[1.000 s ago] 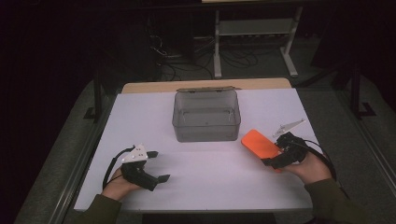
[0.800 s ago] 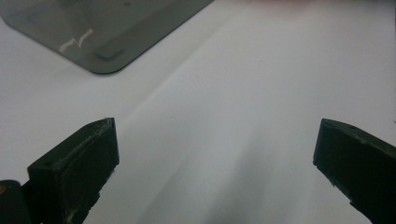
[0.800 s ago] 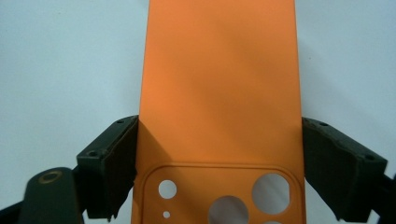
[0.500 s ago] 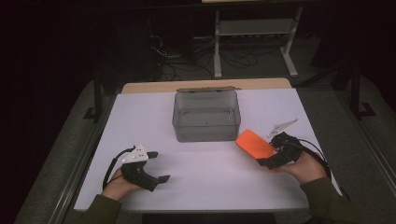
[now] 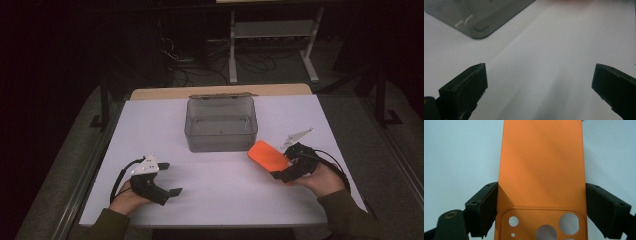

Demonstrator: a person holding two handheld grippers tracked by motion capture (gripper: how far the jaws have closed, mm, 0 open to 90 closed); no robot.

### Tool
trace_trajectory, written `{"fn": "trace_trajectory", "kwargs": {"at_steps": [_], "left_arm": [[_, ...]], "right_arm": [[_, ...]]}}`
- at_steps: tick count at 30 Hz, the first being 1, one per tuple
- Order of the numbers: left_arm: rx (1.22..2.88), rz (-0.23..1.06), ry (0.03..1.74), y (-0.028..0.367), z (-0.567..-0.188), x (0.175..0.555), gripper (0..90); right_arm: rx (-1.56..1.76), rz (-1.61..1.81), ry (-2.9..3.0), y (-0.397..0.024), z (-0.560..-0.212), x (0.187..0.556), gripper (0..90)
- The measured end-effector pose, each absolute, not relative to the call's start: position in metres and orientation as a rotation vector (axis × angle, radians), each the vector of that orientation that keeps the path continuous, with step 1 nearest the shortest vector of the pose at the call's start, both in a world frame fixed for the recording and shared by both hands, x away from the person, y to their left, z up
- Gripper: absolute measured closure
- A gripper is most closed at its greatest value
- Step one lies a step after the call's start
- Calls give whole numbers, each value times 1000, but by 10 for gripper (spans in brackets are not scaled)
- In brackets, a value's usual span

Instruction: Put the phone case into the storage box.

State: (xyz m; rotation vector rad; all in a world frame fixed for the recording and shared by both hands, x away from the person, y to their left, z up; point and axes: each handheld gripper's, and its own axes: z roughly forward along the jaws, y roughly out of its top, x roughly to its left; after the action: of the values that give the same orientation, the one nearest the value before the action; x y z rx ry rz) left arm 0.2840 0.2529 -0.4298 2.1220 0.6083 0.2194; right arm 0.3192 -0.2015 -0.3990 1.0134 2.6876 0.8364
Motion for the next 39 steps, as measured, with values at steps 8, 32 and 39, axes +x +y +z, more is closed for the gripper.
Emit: {"fn": "trace_trajectory", "kwargs": {"at_steps": [8,32,39], "left_arm": [[2120,218,610,253,-430,284,0],[2110,218,618,253,-429,283,0],[2109,219,616,253,-429,283,0]], "right_arm": [[968,837,2707,-193,-400,319,156],[846,869,2791,-158,-399,325,156],[811,873,2810,-147,-399,328,156]]}}
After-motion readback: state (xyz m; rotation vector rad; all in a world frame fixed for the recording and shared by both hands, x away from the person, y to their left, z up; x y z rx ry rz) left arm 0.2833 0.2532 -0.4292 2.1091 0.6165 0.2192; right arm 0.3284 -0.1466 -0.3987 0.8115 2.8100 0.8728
